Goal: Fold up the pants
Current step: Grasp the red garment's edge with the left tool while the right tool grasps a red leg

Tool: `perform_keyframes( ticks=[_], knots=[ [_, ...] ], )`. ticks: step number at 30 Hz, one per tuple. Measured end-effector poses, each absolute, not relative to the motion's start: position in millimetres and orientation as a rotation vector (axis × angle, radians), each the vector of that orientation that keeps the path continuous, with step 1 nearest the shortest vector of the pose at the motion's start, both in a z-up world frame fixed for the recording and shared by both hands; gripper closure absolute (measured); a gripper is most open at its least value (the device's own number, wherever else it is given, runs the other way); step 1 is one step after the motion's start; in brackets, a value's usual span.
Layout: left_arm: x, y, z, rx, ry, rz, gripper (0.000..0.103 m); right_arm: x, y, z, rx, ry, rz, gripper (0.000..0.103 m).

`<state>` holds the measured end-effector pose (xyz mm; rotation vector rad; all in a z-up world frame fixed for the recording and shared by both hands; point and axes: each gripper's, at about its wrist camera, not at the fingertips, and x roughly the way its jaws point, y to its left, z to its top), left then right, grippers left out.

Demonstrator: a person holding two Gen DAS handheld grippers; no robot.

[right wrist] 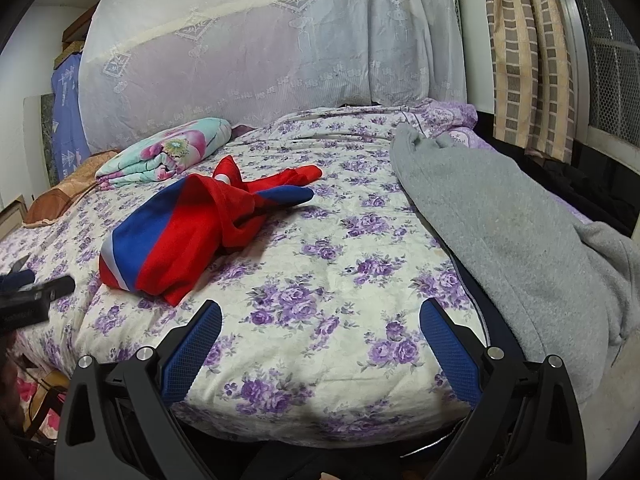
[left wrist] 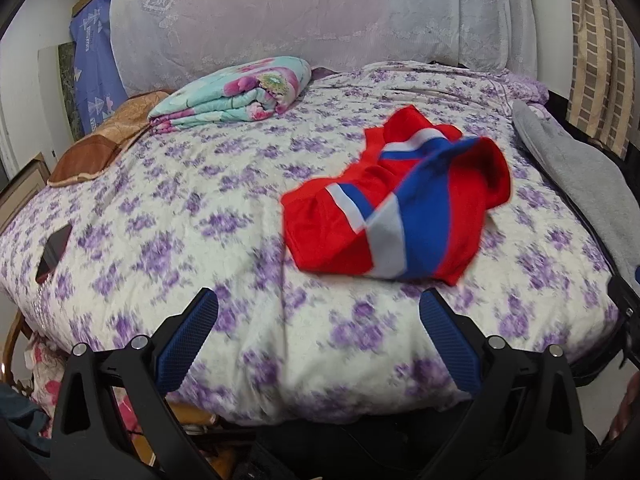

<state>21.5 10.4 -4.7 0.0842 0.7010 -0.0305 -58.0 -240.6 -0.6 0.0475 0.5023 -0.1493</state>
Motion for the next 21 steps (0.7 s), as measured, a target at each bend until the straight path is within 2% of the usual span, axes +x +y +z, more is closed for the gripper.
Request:
perform_keyframes(
  ticks=[6, 11, 15, 21],
  knots=[
    [94.2, 42.4, 10.4, 0.047, 0.72, 0.0, 0.004, -36.0, -258.2, -22.9, 0.055, 0.556, -0.125, 0.003],
    [168.3, 30.1, 11.1, 0.124, 0.765, -0.04, 0.004, -1.4, -269.4, -32.9, 0.058, 0.605, -0.109, 0.003],
    [218.1, 24.4, -14.7, 0.164, 0.871, -0.015, 0.004, 40.9, -257.0, 7.0, -0.036, 0.567, -0.014, 0.006],
    [222.9, 28.1, -46.6, 0.124, 0.991, -0.068, 0.004, 144.4, -194.6, 85.5, -0.272, 0.525, 0.262, 0.006]
  ],
)
